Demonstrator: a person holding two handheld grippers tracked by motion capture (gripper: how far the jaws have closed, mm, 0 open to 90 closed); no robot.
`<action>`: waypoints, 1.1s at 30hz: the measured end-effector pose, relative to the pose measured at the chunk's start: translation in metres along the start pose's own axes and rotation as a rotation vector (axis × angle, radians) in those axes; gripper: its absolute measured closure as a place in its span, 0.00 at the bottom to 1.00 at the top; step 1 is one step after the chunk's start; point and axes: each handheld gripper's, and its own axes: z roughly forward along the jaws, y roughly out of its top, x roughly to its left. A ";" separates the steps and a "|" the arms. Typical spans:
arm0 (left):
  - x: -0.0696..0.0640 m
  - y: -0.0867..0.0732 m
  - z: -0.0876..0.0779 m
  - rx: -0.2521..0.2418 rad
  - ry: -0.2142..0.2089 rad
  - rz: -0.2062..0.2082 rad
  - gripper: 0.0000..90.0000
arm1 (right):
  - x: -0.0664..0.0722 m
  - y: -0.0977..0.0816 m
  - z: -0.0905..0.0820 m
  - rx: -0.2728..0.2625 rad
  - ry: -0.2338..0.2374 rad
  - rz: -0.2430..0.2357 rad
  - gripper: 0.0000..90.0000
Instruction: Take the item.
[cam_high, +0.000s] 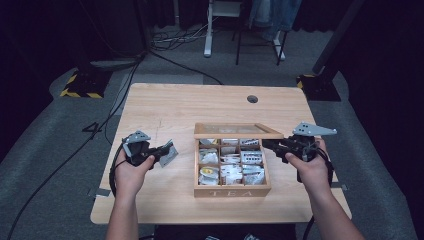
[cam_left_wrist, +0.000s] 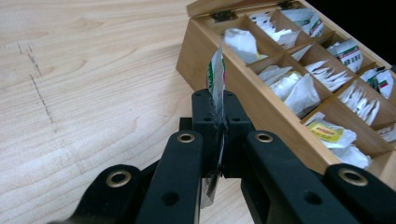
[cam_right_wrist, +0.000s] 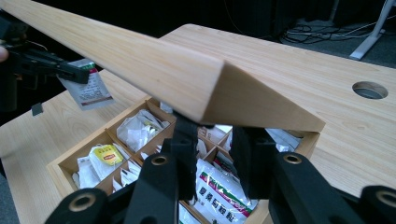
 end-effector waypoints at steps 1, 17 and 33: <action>0.004 -0.002 0.002 0.005 0.008 -0.008 0.97 | 0.000 0.000 0.000 0.000 0.000 0.000 0.79; 0.035 -0.021 0.016 -0.024 0.046 -0.071 0.97 | 0.000 0.000 0.000 0.002 -0.001 0.001 0.79; 0.042 -0.025 0.022 0.018 0.119 -0.062 0.97 | 0.000 -0.002 0.000 0.007 -0.002 -0.001 0.79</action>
